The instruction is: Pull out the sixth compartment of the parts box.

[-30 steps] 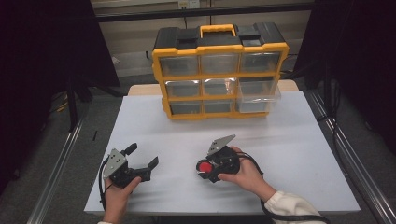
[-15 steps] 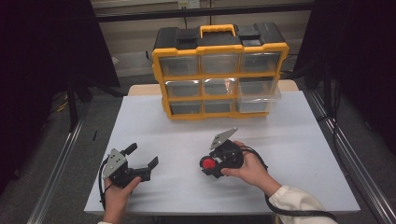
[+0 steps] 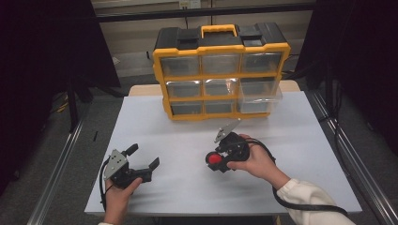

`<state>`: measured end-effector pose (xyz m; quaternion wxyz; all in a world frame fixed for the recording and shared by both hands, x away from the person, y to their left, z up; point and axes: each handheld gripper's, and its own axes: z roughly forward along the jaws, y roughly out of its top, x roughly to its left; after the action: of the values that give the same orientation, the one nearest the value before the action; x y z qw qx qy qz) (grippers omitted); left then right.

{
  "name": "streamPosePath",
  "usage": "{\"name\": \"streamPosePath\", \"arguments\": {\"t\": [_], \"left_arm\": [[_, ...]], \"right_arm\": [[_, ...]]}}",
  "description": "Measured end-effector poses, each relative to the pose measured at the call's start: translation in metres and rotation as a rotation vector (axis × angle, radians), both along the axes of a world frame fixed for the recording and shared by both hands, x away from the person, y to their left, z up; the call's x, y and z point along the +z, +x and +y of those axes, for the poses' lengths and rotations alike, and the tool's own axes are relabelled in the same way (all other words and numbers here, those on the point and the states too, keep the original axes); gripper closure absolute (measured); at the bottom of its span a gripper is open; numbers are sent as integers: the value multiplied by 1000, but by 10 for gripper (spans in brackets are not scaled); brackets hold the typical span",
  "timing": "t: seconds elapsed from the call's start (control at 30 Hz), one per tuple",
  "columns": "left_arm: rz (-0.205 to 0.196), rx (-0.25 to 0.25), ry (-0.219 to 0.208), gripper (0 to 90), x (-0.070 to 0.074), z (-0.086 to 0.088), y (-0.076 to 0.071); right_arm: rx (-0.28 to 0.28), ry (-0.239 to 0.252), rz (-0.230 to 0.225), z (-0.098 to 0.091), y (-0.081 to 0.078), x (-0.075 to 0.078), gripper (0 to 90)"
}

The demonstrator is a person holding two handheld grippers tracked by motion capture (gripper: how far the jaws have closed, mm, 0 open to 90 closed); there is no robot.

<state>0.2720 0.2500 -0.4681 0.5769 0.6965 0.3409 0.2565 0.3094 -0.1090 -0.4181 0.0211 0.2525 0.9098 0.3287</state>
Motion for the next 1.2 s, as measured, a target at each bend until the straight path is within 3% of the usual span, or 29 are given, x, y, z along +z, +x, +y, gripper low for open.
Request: {"name": "streamPosePath", "arguments": {"t": [1.2], "left_arm": [[2, 5, -12, 27, 0, -1, 0]], "right_arm": [[-30, -69, 14, -26, 17, 51, 300]]}}
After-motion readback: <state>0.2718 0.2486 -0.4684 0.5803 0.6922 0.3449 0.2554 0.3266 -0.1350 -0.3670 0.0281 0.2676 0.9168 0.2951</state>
